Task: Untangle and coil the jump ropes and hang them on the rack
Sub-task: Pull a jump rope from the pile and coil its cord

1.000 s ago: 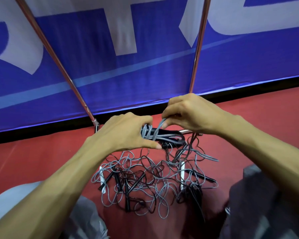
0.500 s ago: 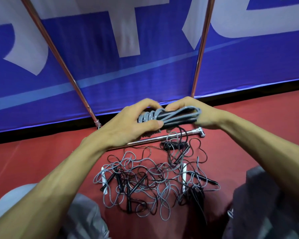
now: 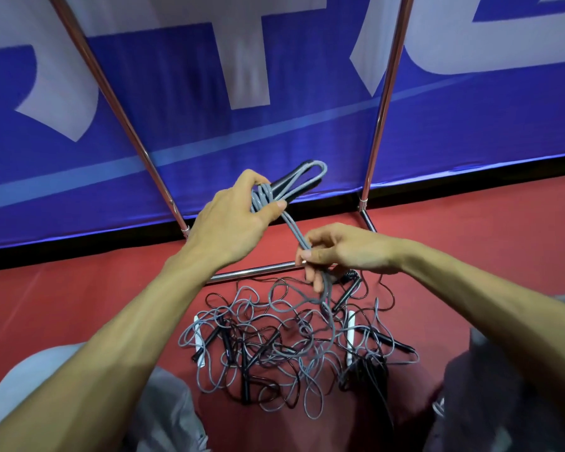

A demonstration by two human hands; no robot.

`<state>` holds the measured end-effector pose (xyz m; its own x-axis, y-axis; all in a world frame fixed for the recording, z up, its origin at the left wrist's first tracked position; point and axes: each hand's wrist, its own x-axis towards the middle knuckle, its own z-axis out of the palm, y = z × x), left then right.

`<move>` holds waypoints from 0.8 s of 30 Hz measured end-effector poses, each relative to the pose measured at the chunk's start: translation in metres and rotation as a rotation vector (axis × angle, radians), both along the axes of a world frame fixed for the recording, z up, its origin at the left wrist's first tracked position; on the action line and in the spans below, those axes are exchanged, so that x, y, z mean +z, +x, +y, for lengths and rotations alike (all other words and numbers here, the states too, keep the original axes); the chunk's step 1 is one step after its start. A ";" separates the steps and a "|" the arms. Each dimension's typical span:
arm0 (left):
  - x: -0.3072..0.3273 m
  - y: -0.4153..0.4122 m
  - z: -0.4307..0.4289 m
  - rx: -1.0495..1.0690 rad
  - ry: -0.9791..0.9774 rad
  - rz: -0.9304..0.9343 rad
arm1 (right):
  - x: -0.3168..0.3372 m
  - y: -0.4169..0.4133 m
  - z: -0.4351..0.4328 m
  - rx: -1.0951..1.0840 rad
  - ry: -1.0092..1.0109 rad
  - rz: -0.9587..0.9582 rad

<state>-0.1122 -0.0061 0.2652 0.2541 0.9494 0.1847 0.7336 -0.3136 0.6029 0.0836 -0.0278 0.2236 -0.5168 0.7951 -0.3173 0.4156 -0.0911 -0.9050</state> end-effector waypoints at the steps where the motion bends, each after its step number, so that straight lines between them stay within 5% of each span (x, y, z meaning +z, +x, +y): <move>1: 0.000 -0.001 0.000 0.032 0.004 0.051 | 0.001 -0.001 0.000 -0.011 0.036 -0.034; 6: -0.001 0.000 0.000 -0.004 0.009 0.349 | 0.018 -0.005 -0.008 0.167 0.703 -0.573; 10: 0.002 -0.002 -0.001 -0.187 -0.063 0.449 | 0.033 0.007 -0.019 0.250 0.869 -0.725; 19: -0.003 0.012 -0.008 -0.302 0.158 0.713 | 0.042 0.018 -0.018 0.152 1.133 -0.483; 24: -0.009 0.016 -0.015 -0.396 0.265 0.708 | 0.040 0.021 -0.009 0.102 1.095 -0.418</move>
<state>-0.0958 -0.0207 0.2560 0.6975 0.7141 0.0605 0.7164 -0.6924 -0.0857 0.1048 -0.0363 0.2638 -0.6118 0.7096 0.3495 0.6586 0.7017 -0.2717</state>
